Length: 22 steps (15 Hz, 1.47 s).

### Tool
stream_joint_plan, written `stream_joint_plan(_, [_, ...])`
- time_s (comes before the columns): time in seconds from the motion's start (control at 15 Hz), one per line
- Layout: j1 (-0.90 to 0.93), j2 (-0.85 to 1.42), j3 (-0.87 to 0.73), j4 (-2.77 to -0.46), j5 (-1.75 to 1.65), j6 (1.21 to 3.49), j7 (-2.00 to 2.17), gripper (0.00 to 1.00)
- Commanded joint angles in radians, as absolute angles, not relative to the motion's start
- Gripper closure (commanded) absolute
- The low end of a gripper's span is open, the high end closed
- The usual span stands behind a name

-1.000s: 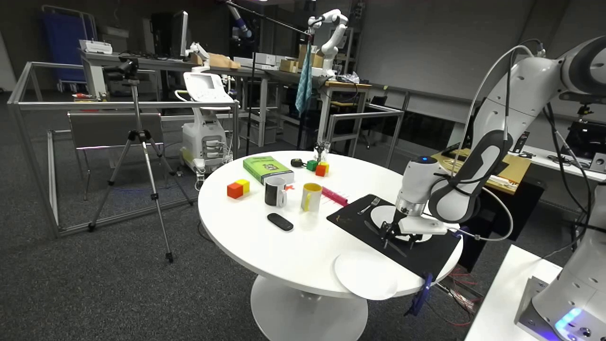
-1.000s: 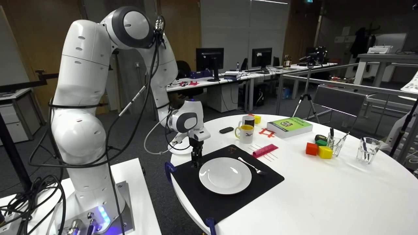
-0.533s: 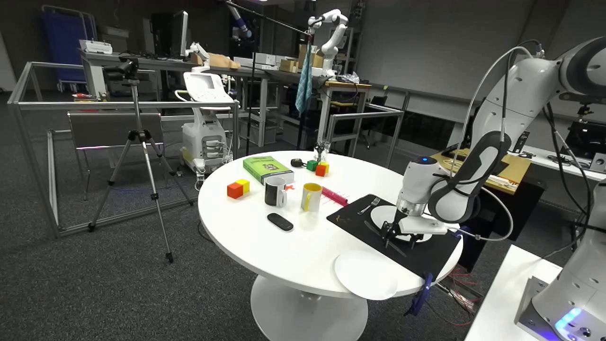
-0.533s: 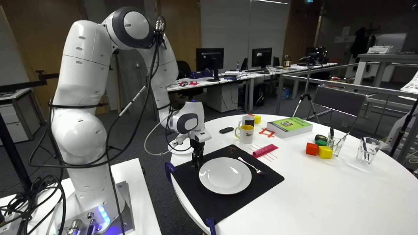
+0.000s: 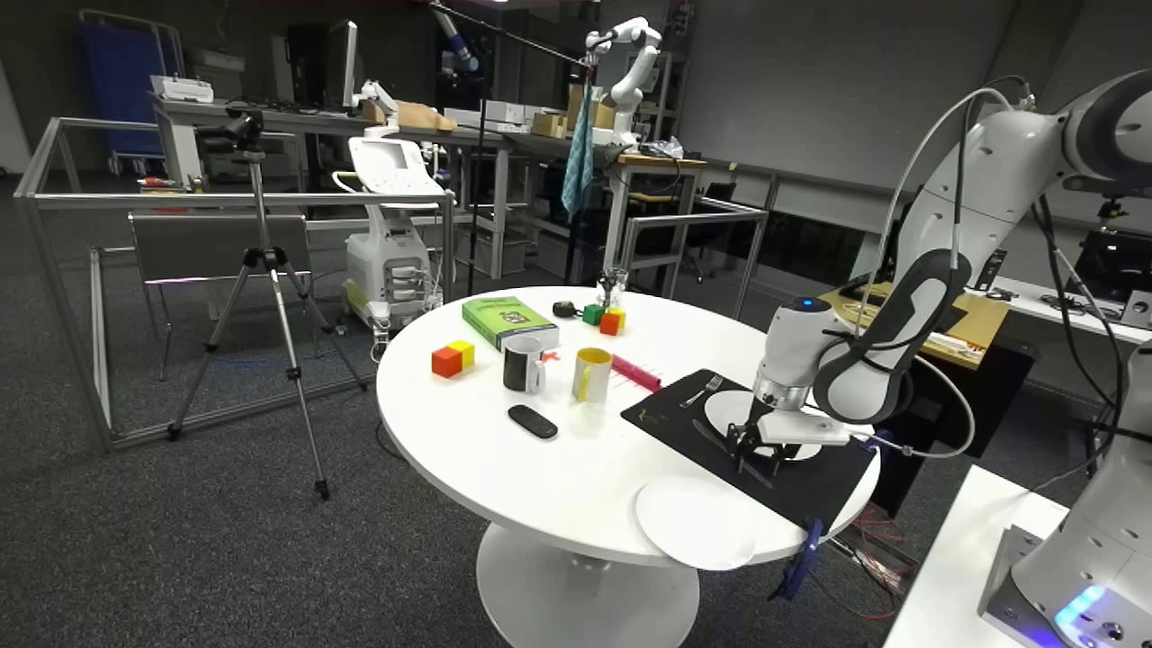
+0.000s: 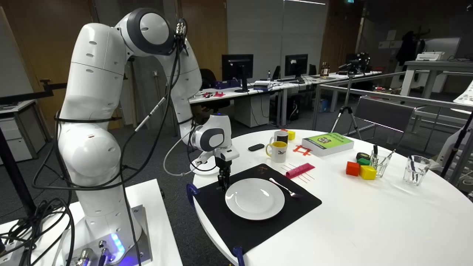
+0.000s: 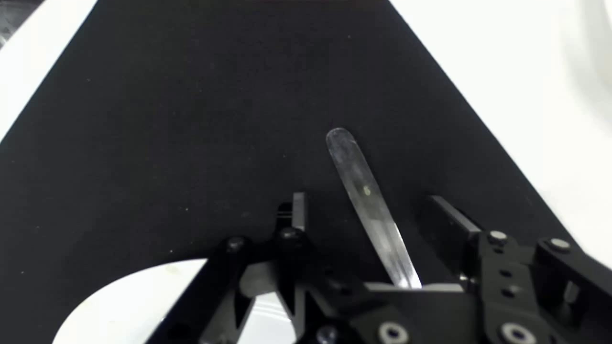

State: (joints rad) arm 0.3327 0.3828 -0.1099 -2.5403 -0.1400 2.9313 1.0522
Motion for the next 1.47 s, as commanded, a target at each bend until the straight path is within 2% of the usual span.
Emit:
stream_joint_plan(0.0, [0.357,0.386,-0.124,-2.554,-0.112,2.967,1.039,0.63])
stream_joint_plan(0.27, [0.360,0.379,-0.126,-2.553,-0.113,2.963,1.038,0.94])
stream_joint_plan(0.33, [0.360,0.377,-0.124,-2.553,-0.113,2.962,1.037,0.98])
stream_joint_plan(0.87, [0.398,0.343,-0.156,-2.555,-0.144,2.941,1.043,0.96])
stream_joint_plan(1.4, [0.516,0.322,-0.229,-2.493,-0.249,2.854,1.056,0.96])
